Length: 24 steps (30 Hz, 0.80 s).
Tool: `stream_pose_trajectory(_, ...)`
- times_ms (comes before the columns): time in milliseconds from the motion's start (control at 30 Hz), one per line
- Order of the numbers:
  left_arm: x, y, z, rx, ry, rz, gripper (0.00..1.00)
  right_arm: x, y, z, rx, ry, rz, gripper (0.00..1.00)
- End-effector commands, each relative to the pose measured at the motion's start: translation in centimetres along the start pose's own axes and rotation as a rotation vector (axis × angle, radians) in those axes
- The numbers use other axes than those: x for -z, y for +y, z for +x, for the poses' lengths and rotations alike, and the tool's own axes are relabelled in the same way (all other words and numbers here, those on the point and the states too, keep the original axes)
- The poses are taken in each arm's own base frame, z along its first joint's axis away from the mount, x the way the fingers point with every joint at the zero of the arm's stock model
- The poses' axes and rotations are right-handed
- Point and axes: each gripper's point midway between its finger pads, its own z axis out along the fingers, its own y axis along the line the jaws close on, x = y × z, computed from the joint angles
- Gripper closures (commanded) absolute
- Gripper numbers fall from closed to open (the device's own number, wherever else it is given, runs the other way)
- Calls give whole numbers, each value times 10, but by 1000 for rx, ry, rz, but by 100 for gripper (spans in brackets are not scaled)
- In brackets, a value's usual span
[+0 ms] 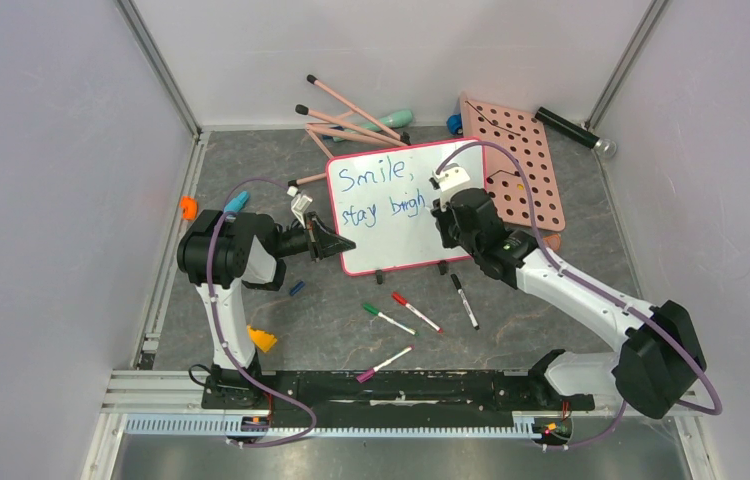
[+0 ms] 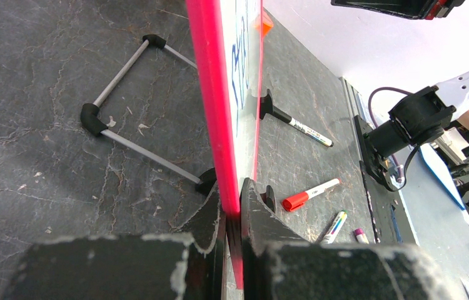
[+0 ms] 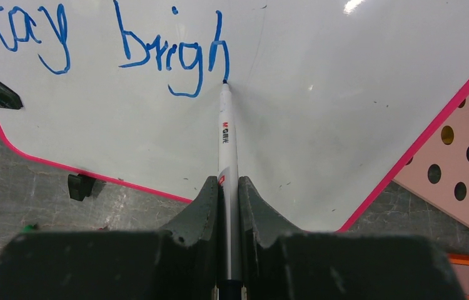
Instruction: Write a sentence on the whiteboard
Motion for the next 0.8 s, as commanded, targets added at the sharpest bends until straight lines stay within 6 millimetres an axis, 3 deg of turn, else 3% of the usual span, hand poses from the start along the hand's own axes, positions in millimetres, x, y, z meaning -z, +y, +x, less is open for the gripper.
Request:
stream_pose_trajectory(0, 3, 26, 4, -237, -24, -58, 98, 1, -5, -2, -12, -9, 13, 100)
stream_pose_trajectory(367, 3, 26, 4, -238, -24, -57, 98, 27, -4, -46, -24, -108, -23, 100)
stream_pose_trajectory(533, 3, 26, 4, -238, -24, -57, 98, 29, -6, -55, -26, -120, -14, 100)
stream_pose_trajectory(767, 3, 26, 4, -238, -24, -56, 98, 17, -8, -56, -15, -100, 7, 100)
